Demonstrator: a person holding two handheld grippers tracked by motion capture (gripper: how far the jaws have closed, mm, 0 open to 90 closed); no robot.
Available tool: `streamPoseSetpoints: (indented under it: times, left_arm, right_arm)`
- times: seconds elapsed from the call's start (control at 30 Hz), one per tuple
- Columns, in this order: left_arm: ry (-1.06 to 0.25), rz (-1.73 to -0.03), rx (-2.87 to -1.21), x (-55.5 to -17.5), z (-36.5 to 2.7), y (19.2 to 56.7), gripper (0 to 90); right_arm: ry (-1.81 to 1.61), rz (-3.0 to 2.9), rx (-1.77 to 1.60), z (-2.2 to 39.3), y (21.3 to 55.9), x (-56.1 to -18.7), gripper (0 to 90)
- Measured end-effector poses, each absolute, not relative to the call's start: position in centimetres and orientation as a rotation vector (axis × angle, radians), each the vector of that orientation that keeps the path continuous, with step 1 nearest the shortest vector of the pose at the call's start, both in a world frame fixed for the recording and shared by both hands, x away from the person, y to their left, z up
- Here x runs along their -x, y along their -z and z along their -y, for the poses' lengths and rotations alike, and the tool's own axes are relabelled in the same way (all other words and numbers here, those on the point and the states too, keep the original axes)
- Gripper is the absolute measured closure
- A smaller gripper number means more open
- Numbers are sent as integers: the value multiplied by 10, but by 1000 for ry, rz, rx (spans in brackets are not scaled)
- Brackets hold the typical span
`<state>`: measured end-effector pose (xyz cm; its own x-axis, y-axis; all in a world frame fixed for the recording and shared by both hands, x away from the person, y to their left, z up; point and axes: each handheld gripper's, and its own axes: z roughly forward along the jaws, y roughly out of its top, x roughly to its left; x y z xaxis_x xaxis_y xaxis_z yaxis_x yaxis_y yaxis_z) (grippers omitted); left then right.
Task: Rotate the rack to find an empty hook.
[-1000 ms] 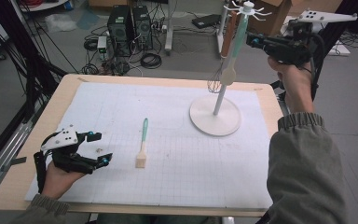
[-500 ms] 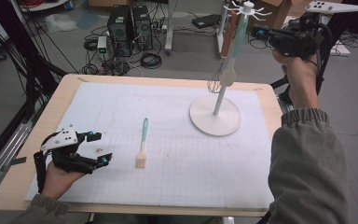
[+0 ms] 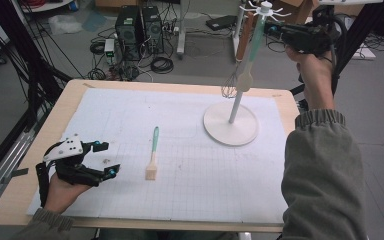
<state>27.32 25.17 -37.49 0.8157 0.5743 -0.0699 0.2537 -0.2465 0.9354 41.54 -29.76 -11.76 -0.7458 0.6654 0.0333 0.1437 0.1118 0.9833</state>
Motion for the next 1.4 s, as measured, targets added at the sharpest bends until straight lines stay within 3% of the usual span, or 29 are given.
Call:
streamPoseSetpoints:
  times: [0.67,1.4]
  left_arm:
    - [-353,-627,-1824,-272,-255,372,131]
    - [-354,-630,-1828,-273,-254,373,131]
  right_arm:
    - [-1612,-1990,-787,266,117,-421,896]
    - [-1627,-1967,-786,315,119,-407,896]
